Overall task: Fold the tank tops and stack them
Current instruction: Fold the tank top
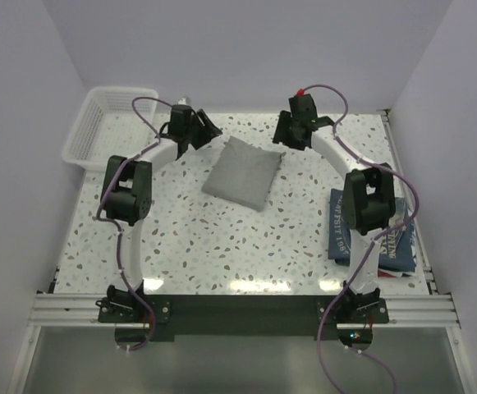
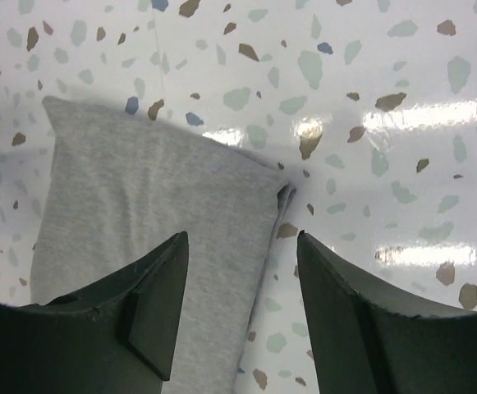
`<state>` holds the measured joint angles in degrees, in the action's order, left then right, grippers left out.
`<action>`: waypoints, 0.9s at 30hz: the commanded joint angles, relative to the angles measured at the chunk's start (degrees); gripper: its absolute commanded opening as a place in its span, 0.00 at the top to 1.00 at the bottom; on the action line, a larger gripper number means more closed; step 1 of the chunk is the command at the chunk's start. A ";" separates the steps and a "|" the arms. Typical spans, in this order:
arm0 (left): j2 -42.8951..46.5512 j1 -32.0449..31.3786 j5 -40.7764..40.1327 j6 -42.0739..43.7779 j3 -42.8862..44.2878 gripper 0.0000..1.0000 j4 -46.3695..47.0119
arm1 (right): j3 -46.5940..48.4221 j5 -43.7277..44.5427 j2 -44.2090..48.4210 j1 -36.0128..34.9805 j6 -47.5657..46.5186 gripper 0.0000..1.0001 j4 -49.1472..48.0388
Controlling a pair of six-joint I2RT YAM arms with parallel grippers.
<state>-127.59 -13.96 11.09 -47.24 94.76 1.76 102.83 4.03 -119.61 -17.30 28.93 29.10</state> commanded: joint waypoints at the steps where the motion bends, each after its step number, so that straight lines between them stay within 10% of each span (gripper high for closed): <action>1: 11.91 -0.28 -3.78 2.15 -2.99 0.39 3.00 | -2.88 3.61 7.10 -3.35 -2.38 0.41 1.31; 10: 22.38 -6.16 -15.12 13.91 -13.63 0.41 -11.85 | -26.35 5.55 17.84 -12.05 2.45 0.41 -6.16; 27: 13.77 -13.82 -27.53 21.41 -19.08 0.54 -16.61 | -24.44 9.85 8.18 -15.13 4.12 0.40 -5.11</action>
<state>-114.69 -26.65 -14.22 -27.88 77.67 -15.97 75.83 10.24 -109.75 -32.60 32.99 23.57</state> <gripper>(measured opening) 0.509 0.597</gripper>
